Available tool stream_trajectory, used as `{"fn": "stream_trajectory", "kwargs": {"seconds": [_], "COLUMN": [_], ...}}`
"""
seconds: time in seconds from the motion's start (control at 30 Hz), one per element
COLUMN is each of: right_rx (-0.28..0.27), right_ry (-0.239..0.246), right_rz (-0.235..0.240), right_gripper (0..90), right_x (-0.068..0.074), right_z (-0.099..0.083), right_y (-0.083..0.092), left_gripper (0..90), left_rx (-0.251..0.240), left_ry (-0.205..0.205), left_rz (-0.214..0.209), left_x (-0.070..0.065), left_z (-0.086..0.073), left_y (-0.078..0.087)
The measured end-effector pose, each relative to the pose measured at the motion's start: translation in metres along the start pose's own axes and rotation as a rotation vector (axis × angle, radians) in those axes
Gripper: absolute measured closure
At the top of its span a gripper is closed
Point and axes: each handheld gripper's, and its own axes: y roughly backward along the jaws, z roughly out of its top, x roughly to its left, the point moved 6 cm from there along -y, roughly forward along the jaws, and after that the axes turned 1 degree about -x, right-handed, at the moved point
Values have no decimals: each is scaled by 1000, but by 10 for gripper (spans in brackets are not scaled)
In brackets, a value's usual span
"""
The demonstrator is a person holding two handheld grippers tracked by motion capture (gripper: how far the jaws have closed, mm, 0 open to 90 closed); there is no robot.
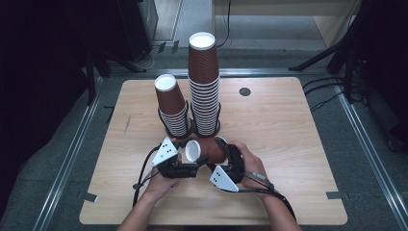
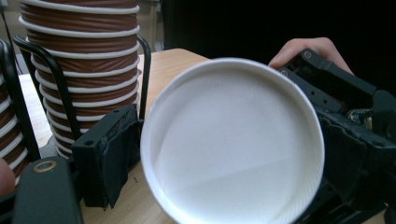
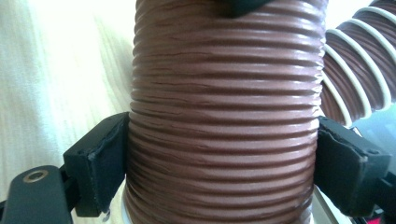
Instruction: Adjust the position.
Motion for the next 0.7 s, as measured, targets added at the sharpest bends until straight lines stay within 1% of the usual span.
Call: {"fn": "stream_trajectory", "kwargs": {"seconds": [0.1,0.23,0.33,0.5,0.7], "right_rx": [1,6,6,12,8], "right_ry": [9,47,67,71,78], "right_rz": [-5,2,5,5,9], "right_gripper": [132,133,133,131,109], "right_x": [-2,0,2,3,3], "right_z": [0,0,1,1,1], "right_y": [0,0,0,0,0], "left_gripper": [142,149,155,202,214], "left_rx": [5,10,13,12,14], "left_ry": [-1,2,8,5,7], "left_rz": [-5,-8,-16,-25,-40], "left_x": [0,0,0,-1,0], "left_z": [-1,-2,-2,-2,-2], "left_y": [0,-1,-1,-1,0]}}
